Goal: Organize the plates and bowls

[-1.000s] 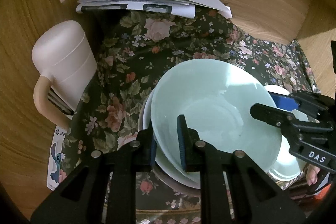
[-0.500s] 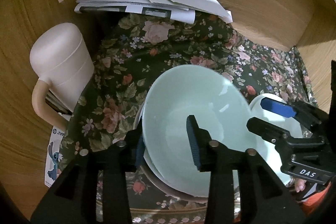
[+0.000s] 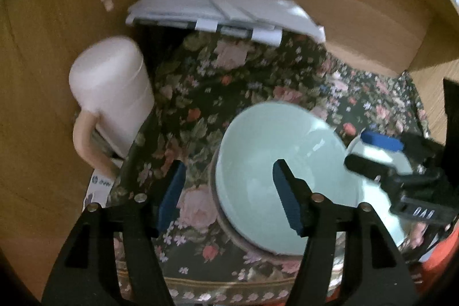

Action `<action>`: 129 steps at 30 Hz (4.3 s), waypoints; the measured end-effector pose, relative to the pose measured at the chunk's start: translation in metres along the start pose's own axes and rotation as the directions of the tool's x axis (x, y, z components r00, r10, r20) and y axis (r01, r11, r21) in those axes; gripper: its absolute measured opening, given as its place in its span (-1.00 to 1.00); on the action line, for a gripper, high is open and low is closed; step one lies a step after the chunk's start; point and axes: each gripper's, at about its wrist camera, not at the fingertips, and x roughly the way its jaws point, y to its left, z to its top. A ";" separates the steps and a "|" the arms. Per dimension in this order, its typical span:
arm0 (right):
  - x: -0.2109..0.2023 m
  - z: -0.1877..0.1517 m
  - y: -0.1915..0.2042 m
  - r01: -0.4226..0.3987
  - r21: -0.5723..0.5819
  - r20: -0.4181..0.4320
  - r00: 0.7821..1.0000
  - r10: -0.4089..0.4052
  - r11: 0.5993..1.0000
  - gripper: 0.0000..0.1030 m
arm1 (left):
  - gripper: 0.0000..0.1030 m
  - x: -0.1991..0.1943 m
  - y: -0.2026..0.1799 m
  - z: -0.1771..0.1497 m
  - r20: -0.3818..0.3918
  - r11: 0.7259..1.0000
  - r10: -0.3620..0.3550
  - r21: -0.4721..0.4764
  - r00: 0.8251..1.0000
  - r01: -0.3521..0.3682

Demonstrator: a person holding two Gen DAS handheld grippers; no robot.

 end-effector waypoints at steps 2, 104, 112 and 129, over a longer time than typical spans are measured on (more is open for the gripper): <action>0.006 0.000 0.000 -0.010 -0.002 -0.023 1.000 0.010 1.000 0.13 | 0.22 0.006 0.002 -0.007 -0.028 1.000 -0.002 -0.003 1.000 0.002; -0.078 -0.079 -0.096 0.111 0.323 -0.046 0.994 -0.102 0.940 -0.31 | -0.12 0.029 -0.163 -0.037 -0.129 0.949 -0.270 0.132 0.954 0.286; -0.078 -0.079 -0.096 0.105 0.286 -0.046 0.994 -0.096 0.953 -0.28 | -0.14 0.034 -0.158 -0.034 -0.149 0.941 -0.303 0.108 0.941 0.320; -0.170 -0.067 -0.045 0.224 0.170 0.309 0.912 -0.268 0.960 0.19 | 0.16 -0.073 -0.139 -0.027 0.267 0.961 -0.264 0.152 0.927 0.230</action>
